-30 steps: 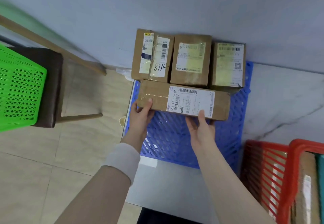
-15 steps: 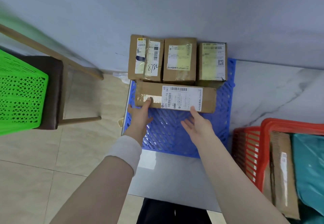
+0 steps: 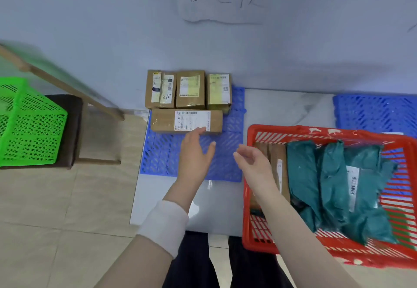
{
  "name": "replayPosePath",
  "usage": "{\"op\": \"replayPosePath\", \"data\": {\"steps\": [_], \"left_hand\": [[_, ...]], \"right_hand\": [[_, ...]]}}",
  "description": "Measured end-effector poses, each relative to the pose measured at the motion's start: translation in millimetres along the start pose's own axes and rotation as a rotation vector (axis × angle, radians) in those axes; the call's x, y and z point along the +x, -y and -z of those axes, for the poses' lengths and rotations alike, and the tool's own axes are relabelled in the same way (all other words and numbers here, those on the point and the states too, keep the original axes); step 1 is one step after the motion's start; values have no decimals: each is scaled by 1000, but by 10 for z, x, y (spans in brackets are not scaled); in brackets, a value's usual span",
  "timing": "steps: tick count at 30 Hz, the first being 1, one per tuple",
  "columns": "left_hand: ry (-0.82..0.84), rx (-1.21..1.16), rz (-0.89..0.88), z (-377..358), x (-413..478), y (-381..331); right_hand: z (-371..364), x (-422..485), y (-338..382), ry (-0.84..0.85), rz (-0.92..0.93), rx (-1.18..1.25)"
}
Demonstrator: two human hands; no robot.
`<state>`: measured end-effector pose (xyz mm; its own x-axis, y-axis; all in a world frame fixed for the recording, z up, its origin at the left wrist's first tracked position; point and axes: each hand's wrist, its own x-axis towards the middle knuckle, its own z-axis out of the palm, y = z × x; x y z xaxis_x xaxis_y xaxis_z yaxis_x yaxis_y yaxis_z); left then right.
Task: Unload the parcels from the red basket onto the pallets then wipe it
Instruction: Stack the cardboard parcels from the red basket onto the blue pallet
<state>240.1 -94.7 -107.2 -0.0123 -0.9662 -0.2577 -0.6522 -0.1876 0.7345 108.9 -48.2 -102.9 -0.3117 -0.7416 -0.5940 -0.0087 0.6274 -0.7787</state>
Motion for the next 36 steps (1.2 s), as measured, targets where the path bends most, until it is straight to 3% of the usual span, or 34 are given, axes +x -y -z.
{"op": "replayPosePath", "data": {"steps": [10,16,21,25,30,36], "left_hand": [[120,485,-251,-1220,-842,-790],[129,749,-341,-1464,-1018,-788],[230,825,-216,-1651,-1062,-659],[359,691,16,-1892,-1032,-477],[325,497,229,-2137,-937,-258],[279,391,334,-2222,-904,-178]], "right_hand": [[1695,-104,-507,-41,114,-337],[1879,-129,-767,31,93,-511],[1822,-108,-953,69,55,-598],[1699,91,-1164,123,-50,-598],[1510,324,-1425,293,-247,-550],[1372,507,-1684,327,-554,-207]]}}
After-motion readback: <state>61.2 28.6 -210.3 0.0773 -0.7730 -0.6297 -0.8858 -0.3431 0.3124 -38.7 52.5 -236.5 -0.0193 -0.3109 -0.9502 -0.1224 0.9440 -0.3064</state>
